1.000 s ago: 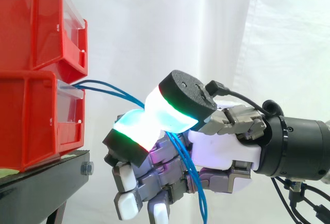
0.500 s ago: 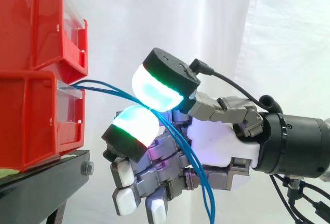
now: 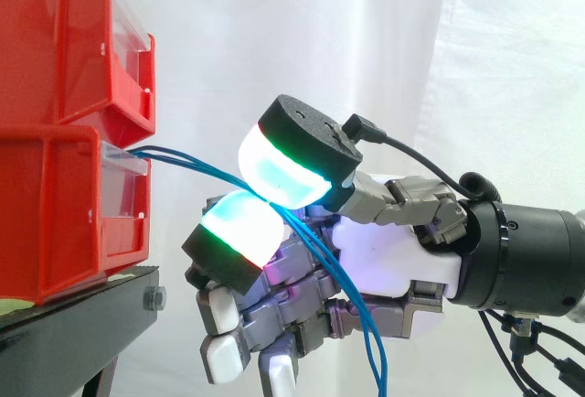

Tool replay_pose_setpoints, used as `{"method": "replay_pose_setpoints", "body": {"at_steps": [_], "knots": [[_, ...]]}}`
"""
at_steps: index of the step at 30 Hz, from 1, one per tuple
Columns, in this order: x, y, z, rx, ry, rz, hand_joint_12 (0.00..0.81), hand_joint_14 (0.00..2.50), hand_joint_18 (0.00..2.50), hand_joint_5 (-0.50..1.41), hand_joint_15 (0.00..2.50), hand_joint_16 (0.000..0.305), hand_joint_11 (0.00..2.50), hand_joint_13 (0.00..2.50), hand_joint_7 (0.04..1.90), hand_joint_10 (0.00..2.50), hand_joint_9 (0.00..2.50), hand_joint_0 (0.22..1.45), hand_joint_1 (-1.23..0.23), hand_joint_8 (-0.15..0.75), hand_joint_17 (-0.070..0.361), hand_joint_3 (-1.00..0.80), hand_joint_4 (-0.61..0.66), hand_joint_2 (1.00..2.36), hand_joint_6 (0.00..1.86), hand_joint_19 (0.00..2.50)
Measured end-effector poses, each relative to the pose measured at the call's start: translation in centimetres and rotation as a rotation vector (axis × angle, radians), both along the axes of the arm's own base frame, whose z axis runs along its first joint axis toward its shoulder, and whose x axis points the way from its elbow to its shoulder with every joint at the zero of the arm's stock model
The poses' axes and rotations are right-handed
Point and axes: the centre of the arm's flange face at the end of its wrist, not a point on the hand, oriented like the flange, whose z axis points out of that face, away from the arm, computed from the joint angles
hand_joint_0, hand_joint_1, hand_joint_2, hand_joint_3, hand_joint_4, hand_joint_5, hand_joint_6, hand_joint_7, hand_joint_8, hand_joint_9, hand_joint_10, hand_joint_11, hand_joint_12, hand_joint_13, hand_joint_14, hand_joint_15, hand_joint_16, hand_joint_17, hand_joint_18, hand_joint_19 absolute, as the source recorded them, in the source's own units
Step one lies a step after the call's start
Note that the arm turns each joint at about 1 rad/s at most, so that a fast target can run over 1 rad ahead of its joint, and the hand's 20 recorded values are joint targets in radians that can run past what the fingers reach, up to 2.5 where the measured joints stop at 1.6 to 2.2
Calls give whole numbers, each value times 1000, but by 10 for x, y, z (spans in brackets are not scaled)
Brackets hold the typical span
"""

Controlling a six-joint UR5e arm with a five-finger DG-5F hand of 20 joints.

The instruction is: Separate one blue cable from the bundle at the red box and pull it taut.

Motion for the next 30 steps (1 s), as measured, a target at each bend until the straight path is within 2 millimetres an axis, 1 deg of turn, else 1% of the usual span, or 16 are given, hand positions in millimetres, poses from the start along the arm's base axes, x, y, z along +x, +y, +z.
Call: {"method": "replay_pose_setpoints", "body": {"at_steps": [10,23,26,30], "knots": [[0,0,0,0,1,-1,392,19,909,-166,540,48,1104,875,1128,22,1023,762,-973,393,108,-500,153,1000,923,589],[0,-1,0,3,1,-1,393,21,907,-168,550,49,1126,869,1135,20,1029,620,-1012,401,110,-500,173,1000,921,607],[0,-2,0,6,1,-1,397,19,908,-170,550,50,1117,869,1116,21,1019,591,-1012,401,112,-500,173,1000,921,606],[0,-3,0,10,1,-1,405,18,924,-171,548,51,1112,869,1096,20,1018,543,-976,408,116,-500,182,1000,917,614]]}}
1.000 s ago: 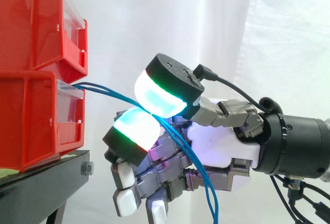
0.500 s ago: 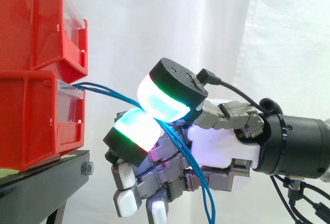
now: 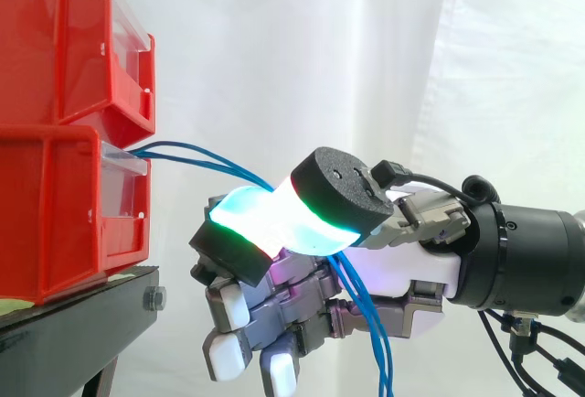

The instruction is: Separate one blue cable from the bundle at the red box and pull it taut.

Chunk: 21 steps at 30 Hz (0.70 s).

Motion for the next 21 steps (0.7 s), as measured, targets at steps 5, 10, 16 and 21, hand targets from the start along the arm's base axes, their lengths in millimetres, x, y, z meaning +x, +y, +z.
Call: {"method": "replay_pose_setpoints", "body": {"at_steps": [5,10,16,21], "knots": [[0,-1,0,1,0,2,413,19,946,-172,543,54,1075,875,1046,19,1007,506,-885,425,120,-500,205,1000,897,616],[0,-2,0,1,0,2,418,17,960,-170,540,55,1050,882,1021,18,1016,492,-711,436,123,-500,209,1000,888,627],[1,-2,2,4,-6,4,408,18,949,-165,536,53,1031,878,983,18,1023,512,-601,434,119,-500,215,1000,867,637],[1,-2,2,4,-5,5,381,17,909,-156,539,48,1040,861,1044,20,1027,635,-548,412,108,-500,174,1000,848,654]]}}
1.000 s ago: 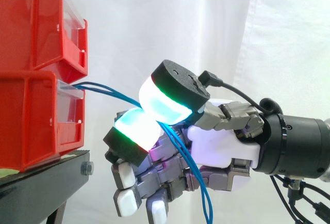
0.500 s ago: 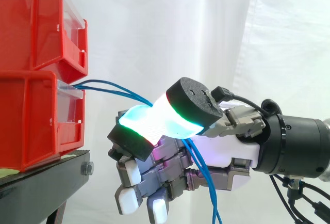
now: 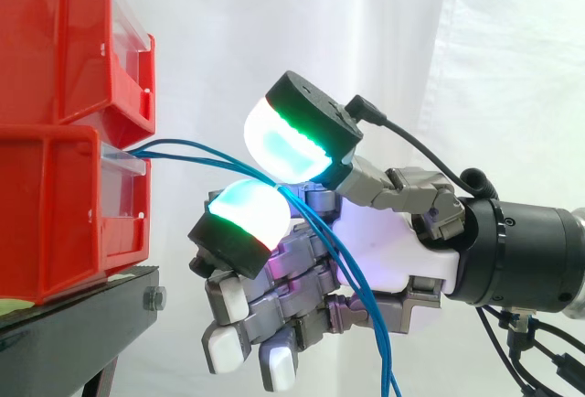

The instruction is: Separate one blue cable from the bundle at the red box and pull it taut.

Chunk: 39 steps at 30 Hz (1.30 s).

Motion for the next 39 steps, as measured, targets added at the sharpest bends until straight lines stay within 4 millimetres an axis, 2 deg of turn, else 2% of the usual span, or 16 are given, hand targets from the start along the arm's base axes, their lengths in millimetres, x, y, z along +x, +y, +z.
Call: {"method": "replay_pose_setpoints", "body": {"at_steps": [2,6,9,13,17,39], "knots": [[0,0,0,0,2,0,386,17,907,-152,535,48,1039,860,1041,20,1027,649,-593,412,109,-500,157,1000,852,654],[0,0,-1,-1,5,1,392,17,897,-161,530,49,1042,841,1059,20,997,671,-758,405,109,-347,139,1014,866,649],[0,0,-1,-1,5,1,388,19,886,-172,526,49,1053,827,1080,20,972,725,-876,398,110,-366,77,1012,878,633],[-1,0,-1,-1,6,1,385,19,877,-178,529,48,1048,818,1098,20,959,791,-960,387,109,-476,76,1002,897,621],[-1,0,-1,-1,7,0,383,20,887,-170,537,48,1053,844,1145,21,980,811,-967,382,108,-500,89,1000,906,602],[-1,0,-2,-1,15,1,387,19,906,-146,547,48,1079,867,1152,22,1032,688,-1021,390,108,-500,140,1000,911,600]]}}
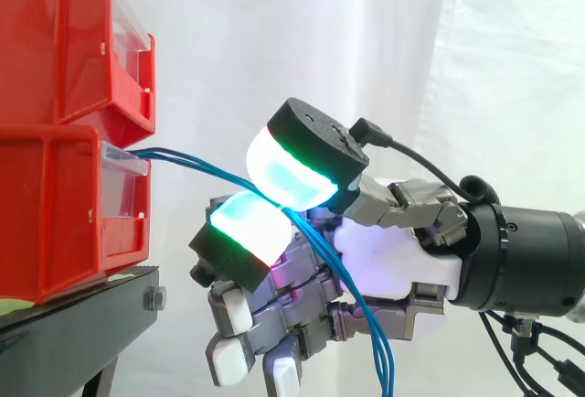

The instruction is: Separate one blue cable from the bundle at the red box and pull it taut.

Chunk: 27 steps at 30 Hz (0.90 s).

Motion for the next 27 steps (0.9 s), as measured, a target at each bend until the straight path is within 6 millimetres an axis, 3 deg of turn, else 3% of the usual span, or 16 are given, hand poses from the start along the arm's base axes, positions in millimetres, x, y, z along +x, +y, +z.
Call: {"method": "replay_pose_setpoints", "body": {"at_steps": [17,27], "knots": [[0,0,0,0,0,0,387,19,896,-149,551,49,1084,848,1130,22,1012,612,-1057,389,109,-500,146,1000,910,599],[0,0,0,1,0,1,406,19,918,-153,538,53,1040,833,1024,21,992,502,-919,407,119,-500,194,1000,851,611]]}}
